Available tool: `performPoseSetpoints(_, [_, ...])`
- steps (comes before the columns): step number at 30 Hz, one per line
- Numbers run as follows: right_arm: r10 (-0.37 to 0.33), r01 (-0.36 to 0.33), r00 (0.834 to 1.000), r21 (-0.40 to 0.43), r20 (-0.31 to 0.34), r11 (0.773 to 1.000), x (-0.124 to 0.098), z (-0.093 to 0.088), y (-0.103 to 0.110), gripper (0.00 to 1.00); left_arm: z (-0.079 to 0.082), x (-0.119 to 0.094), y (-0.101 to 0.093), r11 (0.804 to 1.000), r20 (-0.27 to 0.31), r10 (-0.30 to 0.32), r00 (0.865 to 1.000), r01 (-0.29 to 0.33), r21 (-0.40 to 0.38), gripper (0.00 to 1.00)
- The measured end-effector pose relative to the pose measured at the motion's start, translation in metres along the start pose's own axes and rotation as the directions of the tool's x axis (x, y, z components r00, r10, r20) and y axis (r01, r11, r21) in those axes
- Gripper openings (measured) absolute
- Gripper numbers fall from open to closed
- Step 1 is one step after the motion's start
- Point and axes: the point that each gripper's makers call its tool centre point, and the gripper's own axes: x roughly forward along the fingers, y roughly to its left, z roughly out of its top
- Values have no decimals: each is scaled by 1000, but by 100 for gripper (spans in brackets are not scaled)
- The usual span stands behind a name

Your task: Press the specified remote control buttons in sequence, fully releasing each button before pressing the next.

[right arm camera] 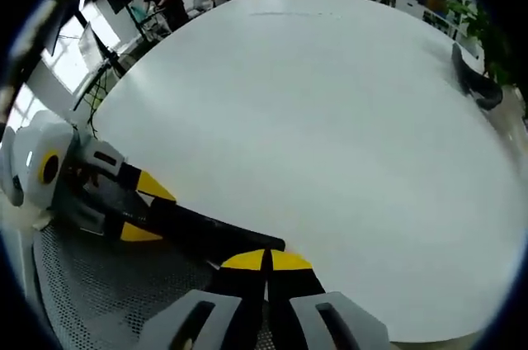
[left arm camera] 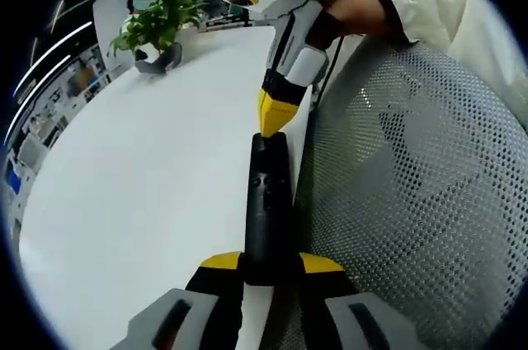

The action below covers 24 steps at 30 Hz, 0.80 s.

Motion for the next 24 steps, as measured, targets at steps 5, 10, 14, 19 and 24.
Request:
performPoseSetpoints(5, [16, -17, 1000, 33, 15, 999, 0, 0, 1, 0, 0, 0, 0, 1000, 1, 3, 1000, -3, 6, 24])
performPoseSetpoints(10, [19, -20, 999, 25, 25, 999, 0, 0, 2, 0, 0, 0, 1, 1000, 1, 8, 1000, -8, 14, 24])
performPoseSetpoints(14, [43, -47, 998, 78, 56, 996, -1, 0, 1, 0, 0, 0, 0, 1000, 2, 10, 1000, -10, 17, 24])
performPoseSetpoints(19, [72, -80, 996, 164, 56, 983, -2, 1, -1, 0, 0, 0, 0, 1000, 5, 11, 1000, -11, 23, 24])
performPoseSetpoints(24, [84, -92, 995, 184, 47, 979, -3, 1, 1, 0, 0, 0, 1, 1000, 7, 11, 1000, -11, 27, 24])
